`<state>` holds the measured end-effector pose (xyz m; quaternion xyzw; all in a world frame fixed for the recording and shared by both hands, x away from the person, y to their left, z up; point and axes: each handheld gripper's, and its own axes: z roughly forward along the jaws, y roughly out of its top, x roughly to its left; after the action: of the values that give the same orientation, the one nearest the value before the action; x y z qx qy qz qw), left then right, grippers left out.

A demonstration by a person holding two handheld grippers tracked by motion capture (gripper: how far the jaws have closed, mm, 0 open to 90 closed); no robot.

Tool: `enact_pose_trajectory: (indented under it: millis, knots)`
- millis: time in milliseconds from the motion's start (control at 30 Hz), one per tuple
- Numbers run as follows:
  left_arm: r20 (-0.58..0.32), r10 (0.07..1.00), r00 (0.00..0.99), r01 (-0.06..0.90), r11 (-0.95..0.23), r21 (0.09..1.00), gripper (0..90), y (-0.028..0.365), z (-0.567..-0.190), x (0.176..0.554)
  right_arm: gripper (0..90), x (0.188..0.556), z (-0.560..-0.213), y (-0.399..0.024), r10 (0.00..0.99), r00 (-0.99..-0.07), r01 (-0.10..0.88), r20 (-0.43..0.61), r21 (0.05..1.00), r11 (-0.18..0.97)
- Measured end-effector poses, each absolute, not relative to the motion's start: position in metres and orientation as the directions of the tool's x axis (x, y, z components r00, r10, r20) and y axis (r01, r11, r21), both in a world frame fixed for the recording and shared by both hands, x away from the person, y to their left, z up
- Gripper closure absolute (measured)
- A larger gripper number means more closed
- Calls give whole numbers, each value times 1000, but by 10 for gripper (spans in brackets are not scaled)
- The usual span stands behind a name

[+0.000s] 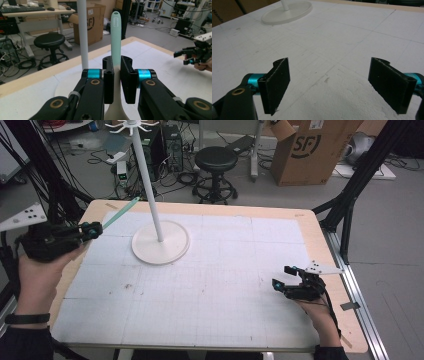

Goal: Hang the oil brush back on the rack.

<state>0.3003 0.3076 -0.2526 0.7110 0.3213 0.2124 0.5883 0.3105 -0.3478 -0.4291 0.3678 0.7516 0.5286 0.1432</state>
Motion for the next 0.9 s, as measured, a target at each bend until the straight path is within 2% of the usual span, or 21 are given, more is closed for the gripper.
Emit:
enact_pose_trajectory:
  millis: [333, 900]
  knots:
    - [-58, 732, 679, 168, -78, 983, 819, 310, -208, 311, 171, 311, -430, -348, 701, -690, 409, 183, 897, 169]
    - [-47, 761, 647, 123, -43, 992, 819, 323, -168, 315, 171, 312, -430, -348, 699, -691, 415, 187, 894, 171]
